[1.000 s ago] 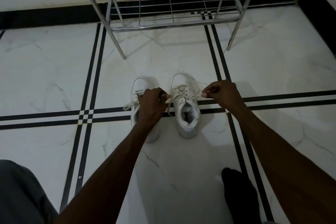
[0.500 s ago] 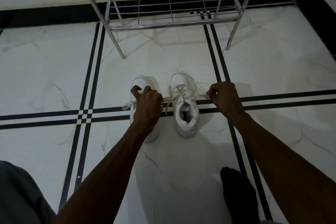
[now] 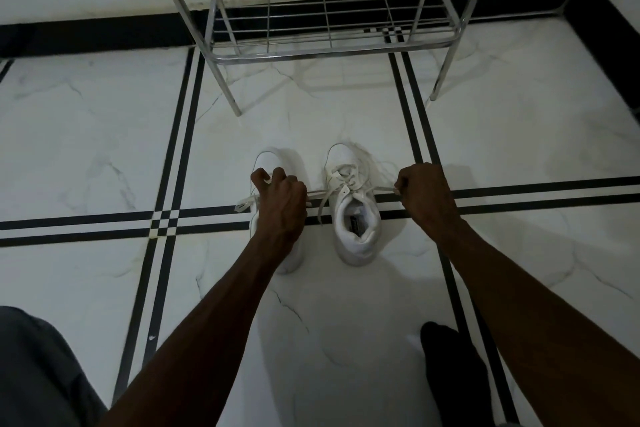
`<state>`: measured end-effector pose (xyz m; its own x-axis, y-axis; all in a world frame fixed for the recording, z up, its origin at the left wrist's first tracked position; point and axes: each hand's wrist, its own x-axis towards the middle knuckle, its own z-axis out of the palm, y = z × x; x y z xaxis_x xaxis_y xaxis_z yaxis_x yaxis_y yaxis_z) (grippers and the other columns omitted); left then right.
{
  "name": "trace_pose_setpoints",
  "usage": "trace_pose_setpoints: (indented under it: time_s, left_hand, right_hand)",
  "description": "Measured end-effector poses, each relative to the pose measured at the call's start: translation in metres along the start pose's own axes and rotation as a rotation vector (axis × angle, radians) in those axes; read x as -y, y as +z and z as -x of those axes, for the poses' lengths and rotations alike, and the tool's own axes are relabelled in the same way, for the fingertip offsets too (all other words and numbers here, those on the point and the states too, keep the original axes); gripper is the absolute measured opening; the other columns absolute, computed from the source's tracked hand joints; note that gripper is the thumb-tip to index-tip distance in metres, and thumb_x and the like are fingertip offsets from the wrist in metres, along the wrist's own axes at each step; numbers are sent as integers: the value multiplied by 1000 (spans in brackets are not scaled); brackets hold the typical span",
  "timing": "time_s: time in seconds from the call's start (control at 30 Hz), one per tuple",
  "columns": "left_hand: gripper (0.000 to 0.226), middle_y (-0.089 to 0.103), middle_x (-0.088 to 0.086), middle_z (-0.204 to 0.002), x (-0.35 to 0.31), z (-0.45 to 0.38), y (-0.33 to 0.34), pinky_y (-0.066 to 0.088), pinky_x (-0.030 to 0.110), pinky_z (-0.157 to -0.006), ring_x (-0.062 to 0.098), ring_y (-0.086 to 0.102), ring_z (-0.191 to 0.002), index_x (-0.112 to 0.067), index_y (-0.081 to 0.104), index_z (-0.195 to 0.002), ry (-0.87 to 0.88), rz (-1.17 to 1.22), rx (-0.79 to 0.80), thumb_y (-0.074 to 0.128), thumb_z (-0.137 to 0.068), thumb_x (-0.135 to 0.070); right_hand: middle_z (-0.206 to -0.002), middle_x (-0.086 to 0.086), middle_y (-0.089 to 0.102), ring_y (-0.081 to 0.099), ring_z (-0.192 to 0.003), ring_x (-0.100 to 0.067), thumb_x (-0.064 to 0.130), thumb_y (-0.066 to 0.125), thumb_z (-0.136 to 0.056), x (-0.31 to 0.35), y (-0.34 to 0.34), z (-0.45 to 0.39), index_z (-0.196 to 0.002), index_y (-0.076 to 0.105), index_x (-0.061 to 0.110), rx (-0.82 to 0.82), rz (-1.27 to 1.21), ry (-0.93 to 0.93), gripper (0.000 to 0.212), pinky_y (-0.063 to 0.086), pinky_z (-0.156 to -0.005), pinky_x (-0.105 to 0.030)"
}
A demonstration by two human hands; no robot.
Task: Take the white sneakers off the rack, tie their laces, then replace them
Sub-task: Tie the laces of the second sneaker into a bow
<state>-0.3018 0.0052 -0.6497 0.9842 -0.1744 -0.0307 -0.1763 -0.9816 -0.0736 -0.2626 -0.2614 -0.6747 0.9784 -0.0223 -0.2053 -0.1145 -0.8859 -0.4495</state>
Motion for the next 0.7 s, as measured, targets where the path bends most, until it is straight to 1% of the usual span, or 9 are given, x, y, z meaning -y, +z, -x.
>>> trace_pose_setpoints:
  time_s: [0.1, 0.17, 0.23, 0.3, 0.37, 0.4, 0.5, 0.6, 0.7]
  left_hand:
    - [15, 67, 1, -70, 1, -5, 5, 30, 44, -85, 29, 58, -87, -18, 71, -68, 26, 60, -18, 73, -66, -3]
    - [15, 73, 7, -92, 3, -10, 9, 42, 45, -85, 34, 60, -97, -14, 75, -89, 68, 168, -74, 76, -76, -8]
    - [43, 70, 14, -121, 1, -15, 9, 47, 49, -91, 39, 56, -116, -8, 68, -124, 122, 282, -81, 74, -82, -8]
    - [60, 64, 16, -134, -9, -20, 7, 47, 48, -97, 39, 52, -125, -7, 54, -142, 148, 422, -27, 70, -85, -4]
    - [57, 65, 16, -133, -20, -24, 7, 50, 48, -99, 38, 56, -124, -10, 53, -144, 95, 577, 19, 65, -88, -7]
    - [52, 68, 15, -129, -24, -25, 7, 52, 49, -97, 37, 61, -121, -13, 57, -141, 74, 640, 34, 62, -89, -12]
    - [44, 71, 12, -117, -30, -26, 6, 56, 50, -87, 37, 67, -108, -13, 64, -128, 61, 633, 92, 61, -84, -14]
    - [43, 71, 8, -116, -31, -28, 4, 53, 52, -90, 36, 64, -111, -19, 66, -128, 26, 570, 96, 67, -85, -13]
    - [38, 75, 1, -113, -31, -32, 7, 45, 51, -99, 32, 61, -117, -23, 68, -126, -41, 583, 112, 68, -89, -15]
  right_hand:
    - [-87, -20, 76, 72, -84, -31, -2, 73, -77, 0, -4, 6, -83, 76, -4, -32, -23, -74, 7, 57, -78, -34]
    - [-89, -17, 75, 70, -80, -26, 1, 80, -73, 0, -10, 7, -88, 76, 0, -4, -87, -120, 16, 51, -71, -27]
    - [-103, -14, 69, 62, -83, -20, 5, 84, -71, 3, -18, 12, -105, 71, 4, 7, -211, -136, 37, 46, -73, -25]
    - [-118, -11, 63, 57, -92, -17, 6, 79, -77, 12, -27, 16, -118, 65, 9, -131, -308, -188, 43, 45, -76, -18]
    - [-125, -9, 61, 56, -103, -15, 7, 72, -84, 28, -33, 13, -124, 64, 10, -215, -337, -315, 40, 42, -85, -8]
    - [-127, -9, 62, 57, -109, -17, 8, 70, -86, 36, -33, 9, -125, 64, 11, -188, -332, -399, 40, 43, -92, -12]
    - [-136, -6, 60, 54, -124, -25, 18, 69, -85, 53, -23, 4, -125, 65, 21, -14, -183, -557, 41, 40, -108, -41]
    - [-134, 0, 61, 48, -123, -28, 18, 65, -88, 56, -10, 11, -118, 70, 25, 24, 41, -499, 32, 43, -102, -46]
    - [-114, -2, 73, 57, -109, -32, 25, 65, -90, 48, -9, 14, -106, 76, 25, -42, 153, -397, 20, 50, -86, -50]
